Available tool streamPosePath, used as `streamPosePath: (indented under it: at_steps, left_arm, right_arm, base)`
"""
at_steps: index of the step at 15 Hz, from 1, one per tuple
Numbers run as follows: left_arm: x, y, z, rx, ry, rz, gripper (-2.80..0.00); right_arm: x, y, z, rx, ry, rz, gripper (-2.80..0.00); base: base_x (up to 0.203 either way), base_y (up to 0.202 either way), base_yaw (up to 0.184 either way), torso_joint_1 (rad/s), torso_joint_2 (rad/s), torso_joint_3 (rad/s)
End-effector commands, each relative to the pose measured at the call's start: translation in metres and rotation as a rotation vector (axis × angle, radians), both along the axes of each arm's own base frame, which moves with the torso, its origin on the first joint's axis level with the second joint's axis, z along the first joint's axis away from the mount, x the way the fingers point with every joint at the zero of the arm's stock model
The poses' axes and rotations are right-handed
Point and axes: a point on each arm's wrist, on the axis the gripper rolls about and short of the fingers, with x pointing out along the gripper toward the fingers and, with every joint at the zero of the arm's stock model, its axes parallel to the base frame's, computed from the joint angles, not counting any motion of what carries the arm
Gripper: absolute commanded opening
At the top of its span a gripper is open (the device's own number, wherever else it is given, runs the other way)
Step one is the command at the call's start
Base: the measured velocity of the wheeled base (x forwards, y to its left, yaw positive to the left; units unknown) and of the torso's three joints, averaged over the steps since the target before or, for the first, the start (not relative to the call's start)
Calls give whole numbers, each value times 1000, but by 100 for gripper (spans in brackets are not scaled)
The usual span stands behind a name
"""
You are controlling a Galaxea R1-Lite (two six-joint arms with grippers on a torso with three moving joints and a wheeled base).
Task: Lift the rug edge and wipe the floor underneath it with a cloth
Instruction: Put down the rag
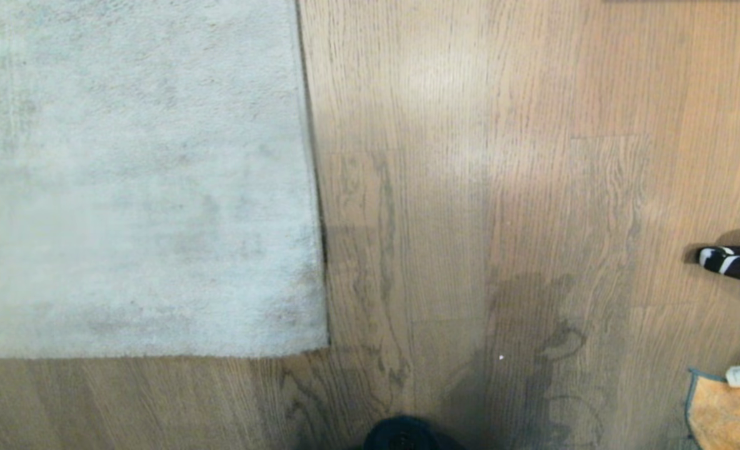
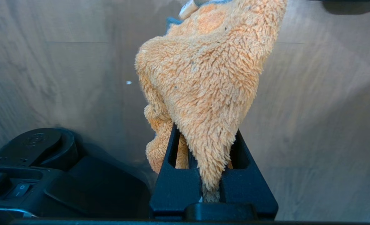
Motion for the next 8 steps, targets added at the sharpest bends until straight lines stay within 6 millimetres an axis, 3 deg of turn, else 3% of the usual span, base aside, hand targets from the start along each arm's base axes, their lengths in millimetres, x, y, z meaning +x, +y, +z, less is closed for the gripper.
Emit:
streamPosePath:
  at_steps: [1,8]
  left_arm:
    - [0,0,0,0,-1,0,-280]
    - [0,0,0,0,-1,0,-280]
  right_arm:
    - [0,0,0,0,2,-2,-280]
    - [0,0,0,-1,1,1,-280]
  base:
    - [0,-194,2,-3,4,6]
    - [0,-187,1,2,2,3]
